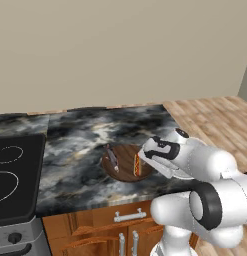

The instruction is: Place the bowl containing the hot dog and fish in the microwave. Close the microwave door and press the start button to microwave the meal.

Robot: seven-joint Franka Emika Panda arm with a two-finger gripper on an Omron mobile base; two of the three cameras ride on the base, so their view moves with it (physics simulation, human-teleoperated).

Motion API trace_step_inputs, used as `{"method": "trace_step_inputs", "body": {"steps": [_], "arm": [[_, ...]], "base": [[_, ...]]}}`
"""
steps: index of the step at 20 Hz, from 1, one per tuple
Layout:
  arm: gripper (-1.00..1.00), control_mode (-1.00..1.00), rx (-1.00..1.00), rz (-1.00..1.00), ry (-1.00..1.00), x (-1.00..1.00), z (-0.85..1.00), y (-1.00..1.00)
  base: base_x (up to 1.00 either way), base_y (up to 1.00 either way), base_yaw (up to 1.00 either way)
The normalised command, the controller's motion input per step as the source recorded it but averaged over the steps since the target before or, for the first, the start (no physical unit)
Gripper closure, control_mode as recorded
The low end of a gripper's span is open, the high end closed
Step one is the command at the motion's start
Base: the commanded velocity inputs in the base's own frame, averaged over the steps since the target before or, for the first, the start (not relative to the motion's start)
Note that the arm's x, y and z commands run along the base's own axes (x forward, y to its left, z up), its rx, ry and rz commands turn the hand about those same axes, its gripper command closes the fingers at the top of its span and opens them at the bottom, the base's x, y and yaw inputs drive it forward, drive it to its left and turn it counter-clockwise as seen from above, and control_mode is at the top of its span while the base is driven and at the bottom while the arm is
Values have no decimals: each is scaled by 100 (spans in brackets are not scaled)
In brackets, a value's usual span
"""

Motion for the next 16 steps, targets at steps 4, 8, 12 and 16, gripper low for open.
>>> {"method": "trace_step_inputs", "body": {"steps": [4, 8, 12, 16], "arm": [[100, -100, 0, -2, 0, 12, -20, 13], [100, -100, 0, 0, 0, 0, -1, 1], [100, -100, 0, 0, 0, -2, 1, 0], [100, -100, 0, 0, -10, -18, 43, 0]], "base": [[0, 0, 0], [0, 0, 0], [0, 0, 0], [0, 0, 0]]}}
